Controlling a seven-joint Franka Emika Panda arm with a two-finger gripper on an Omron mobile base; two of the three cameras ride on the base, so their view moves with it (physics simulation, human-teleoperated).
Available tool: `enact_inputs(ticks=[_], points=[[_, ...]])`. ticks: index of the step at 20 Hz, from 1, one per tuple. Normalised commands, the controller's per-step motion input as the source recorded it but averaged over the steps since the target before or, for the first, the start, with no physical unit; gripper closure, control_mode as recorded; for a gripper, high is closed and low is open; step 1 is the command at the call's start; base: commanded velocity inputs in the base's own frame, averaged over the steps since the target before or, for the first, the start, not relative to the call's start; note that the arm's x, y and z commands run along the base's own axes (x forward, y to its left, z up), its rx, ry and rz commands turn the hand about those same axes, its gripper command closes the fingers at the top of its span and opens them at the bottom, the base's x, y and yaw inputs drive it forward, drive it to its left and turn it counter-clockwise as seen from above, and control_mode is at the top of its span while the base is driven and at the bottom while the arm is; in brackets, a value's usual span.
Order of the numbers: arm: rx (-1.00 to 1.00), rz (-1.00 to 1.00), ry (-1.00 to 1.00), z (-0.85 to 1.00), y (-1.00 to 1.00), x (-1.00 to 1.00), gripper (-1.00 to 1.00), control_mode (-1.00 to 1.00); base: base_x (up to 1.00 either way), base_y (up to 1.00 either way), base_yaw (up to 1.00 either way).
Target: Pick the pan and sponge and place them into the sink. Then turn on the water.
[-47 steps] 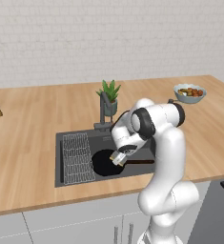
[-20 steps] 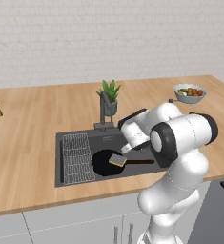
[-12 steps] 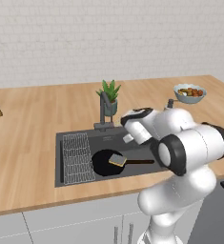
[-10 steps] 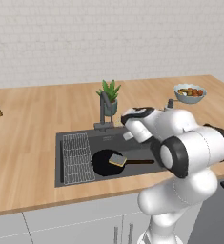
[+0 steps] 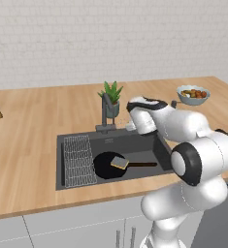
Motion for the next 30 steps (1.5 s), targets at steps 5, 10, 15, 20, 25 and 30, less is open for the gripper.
enact_inputs(ticks=[5,10,15,20,25,30], points=[[0.12,0.00,-0.19,0.00,-0.09,0.00,-1.00,-1.00,0.00,0.00,0.00],[0.10,0.00,-0.02,0.03,-0.01,0.02,-1.00,-1.00,0.00,0.00,0.00],[0.07,-0.01,0.00,0.12,0.00,0.10,-1.00,-1.00,0.00,0.00,0.00],[0.06,0.00,0.00,0.09,0.00,0.15,-1.00,-1.00,0.00,0.00,0.00],[0.06,0.00,0.00,0.03,0.00,0.16,-1.00,-1.00,0.00,0.00,0.00],[0.07,0.00,0.00,0.00,-0.03,0.09,-1.00,-1.00,0.00,0.00,0.00]])
